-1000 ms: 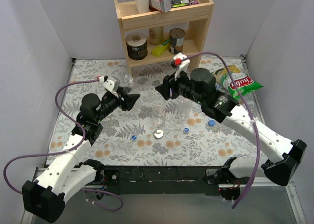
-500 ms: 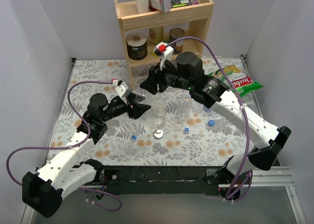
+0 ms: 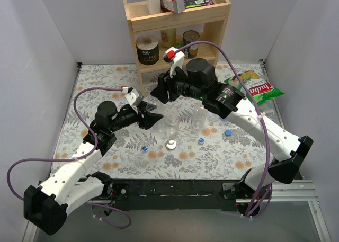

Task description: Unscrew the bottle caps

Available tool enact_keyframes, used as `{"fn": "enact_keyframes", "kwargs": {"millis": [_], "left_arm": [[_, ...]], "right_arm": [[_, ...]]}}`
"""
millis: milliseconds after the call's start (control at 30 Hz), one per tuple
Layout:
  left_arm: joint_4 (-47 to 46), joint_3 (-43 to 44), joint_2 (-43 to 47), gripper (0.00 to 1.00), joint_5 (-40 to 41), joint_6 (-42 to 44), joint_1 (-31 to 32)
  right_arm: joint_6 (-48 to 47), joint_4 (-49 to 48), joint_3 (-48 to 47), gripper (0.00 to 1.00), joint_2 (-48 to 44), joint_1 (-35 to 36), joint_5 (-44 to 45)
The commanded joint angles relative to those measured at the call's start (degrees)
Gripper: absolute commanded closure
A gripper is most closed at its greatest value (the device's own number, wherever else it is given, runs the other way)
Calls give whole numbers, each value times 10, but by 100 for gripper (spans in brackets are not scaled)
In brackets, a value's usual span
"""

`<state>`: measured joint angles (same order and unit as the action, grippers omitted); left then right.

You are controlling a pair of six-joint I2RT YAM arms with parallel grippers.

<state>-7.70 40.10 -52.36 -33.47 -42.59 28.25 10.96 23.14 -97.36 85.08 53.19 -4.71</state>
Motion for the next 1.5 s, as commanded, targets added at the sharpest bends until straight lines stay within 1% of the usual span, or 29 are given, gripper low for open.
{"fn": "enact_keyframes", "kwargs": {"millis": [0,167,333,700,933,1000,1033,1067,1133,1167,1233,1267,1300,1367,1467], "left_arm": [[-6,10,2,64,-3,9,7],[-6,11,4,65,-3,10,8],[-6,10,5,64,-2,11,10],[-6,11,2,64,-1,10,13],[-6,10,3,64,3,11,13],[-6,10,4,64,5,10,13],[-6,9,5,64,6,8,13],[-7,9,5,64,6,7,13],[-13,7,4,64,3,1,14],[-13,7,3,57,3,-3,13],[-15,7,3,42,9,-7,13],[-16,8,7,33,14,-11,13],[-18,7,7,19,17,-13,13],[-18,7,9,2,30,-15,12],[-20,9,5,2,40,-31,1]], "right_arm": [[25,-25,-8,44,-11,18,-9],[43,-48,6,44,-36,15,18],[58,-100,64,46,-73,14,41],[36,-65,51,47,-35,26,21],[18,-46,42,48,-12,36,42],[16,-44,45,54,-11,37,44],[14,-44,46,58,-10,38,59],[14,-43,49,67,-10,37,63],[11,-45,54,78,-11,37,70],[10,-44,54,89,-11,37,73],[3,-46,53,98,-14,37,86],[-1,-48,52,99,-15,37,94],[-4,-49,49,99,-22,37,103],[-21,-56,42,99,-29,37,136],[-56,-63,27,99,-44,36,190]]}}
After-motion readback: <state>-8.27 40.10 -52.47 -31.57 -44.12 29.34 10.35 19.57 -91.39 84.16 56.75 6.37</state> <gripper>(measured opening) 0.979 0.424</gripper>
